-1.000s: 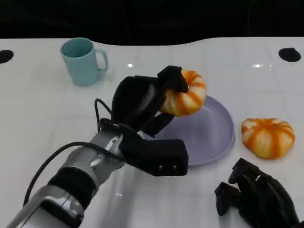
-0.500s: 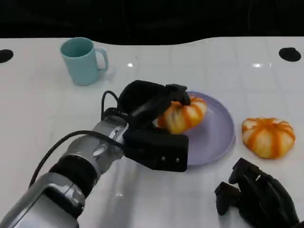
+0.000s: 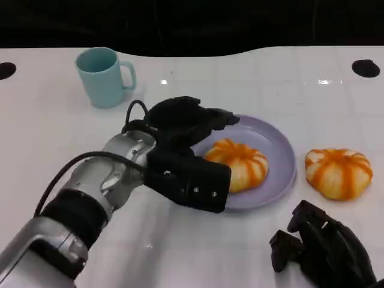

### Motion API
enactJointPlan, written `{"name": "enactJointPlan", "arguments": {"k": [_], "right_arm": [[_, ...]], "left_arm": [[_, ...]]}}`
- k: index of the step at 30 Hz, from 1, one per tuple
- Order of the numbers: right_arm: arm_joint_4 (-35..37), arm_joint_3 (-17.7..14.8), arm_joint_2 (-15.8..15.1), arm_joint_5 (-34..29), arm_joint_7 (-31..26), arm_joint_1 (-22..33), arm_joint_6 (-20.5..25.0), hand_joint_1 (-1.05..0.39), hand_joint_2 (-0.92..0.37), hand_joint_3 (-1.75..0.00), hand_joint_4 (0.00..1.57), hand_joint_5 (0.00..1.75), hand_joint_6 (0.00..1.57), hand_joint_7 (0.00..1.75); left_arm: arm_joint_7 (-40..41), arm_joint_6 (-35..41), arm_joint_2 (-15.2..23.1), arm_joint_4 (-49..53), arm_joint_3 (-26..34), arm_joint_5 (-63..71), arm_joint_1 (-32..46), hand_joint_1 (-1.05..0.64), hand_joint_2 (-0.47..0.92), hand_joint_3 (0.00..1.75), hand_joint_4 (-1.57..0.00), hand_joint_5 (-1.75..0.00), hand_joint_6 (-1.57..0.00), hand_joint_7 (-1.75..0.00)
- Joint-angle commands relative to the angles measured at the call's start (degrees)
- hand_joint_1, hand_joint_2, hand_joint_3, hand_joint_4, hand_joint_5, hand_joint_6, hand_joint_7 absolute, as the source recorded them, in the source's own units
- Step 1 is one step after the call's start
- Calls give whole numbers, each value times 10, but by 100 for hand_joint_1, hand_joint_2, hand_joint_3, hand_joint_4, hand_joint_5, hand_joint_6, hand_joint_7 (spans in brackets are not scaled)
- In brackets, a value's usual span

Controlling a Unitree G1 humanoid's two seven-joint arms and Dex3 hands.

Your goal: Grasp the bread from the table and place it into the plate.

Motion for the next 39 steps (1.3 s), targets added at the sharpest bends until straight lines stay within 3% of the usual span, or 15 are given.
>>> {"name": "enactJointPlan", "arguments": {"k": [1, 6, 8, 10, 13, 14, 15, 18, 20, 30, 39], "right_arm": [[-6, -2, -7, 3, 0, 8, -3, -55, -92, -24, 78, 166, 68, 142], [-7, -3, -7, 4, -2, 8, -1, -55, -92, -24, 77, 166, 67, 143], [-9, -3, -6, 4, -2, 9, 2, -55, -92, -24, 78, 166, 67, 142], [-11, -2, -7, 3, -3, 9, 3, -55, -92, -24, 78, 166, 68, 143], [-14, -1, -7, 4, -3, 10, 5, -55, -92, -24, 79, 167, 68, 143], [-14, -1, -7, 5, -2, 10, 6, -55, -92, -24, 79, 167, 68, 143], [-14, -1, -7, 4, -3, 10, 5, -56, -92, -23, 79, 168, 68, 143], [-13, 0, -7, 2, -1, 11, 1, -57, -92, -23, 79, 167, 68, 142], [-13, -1, -6, 5, 1, 11, 2, -56, -92, -23, 79, 167, 69, 142], [-20, 1, -6, 5, 0, 16, 5, -56, -92, -23, 77, 166, 69, 140], [-23, 0, -10, 5, 3, 18, 5, -56, -92, -23, 77, 167, 69, 140]], "left_arm": [[-1, -10, 20, -39, 16, -25, 48, -87, 92, 47, -12, -53, -31, -3], [-12, -75, 41, -118, 76, -125, 131, -80, 92, 45, -23, -60, -37, -6], [-31, -108, 34, -136, 108, -199, 167, -76, 92, 43, -26, -62, -41, -7], [-50, -142, 14, -151, 144, -293, 211, -69, 92, 34, -40, -70, -52, -11], [-93, -157, -12, -180, 177, -405, 264, -62, 92, 24, -56, -102, -73, -21], [-111, -152, -18, -192, 184, -436, 278, -62, 92, 24, -56, -119, -74, -36], [-128, -138, -25, -210, 192, -468, 295, -62, 92, 23, -58, -138, -67, -69], [-174, -71, -36, -277, 206, -555, 351, -70, 92, 27, -60, -169, -54, -138], [-209, -17, -42, -315, 213, -618, 384, -72, 92, 28, -59, -173, -50, -155], [-342, 136, -71, -369, 258, -791, 483, -70, 92, 30, -79, -175, -51, -171], [-359, 163, -90, -373, 271, -780, 517, -72, 92, 27, -90, -175, -62, -175]]}}
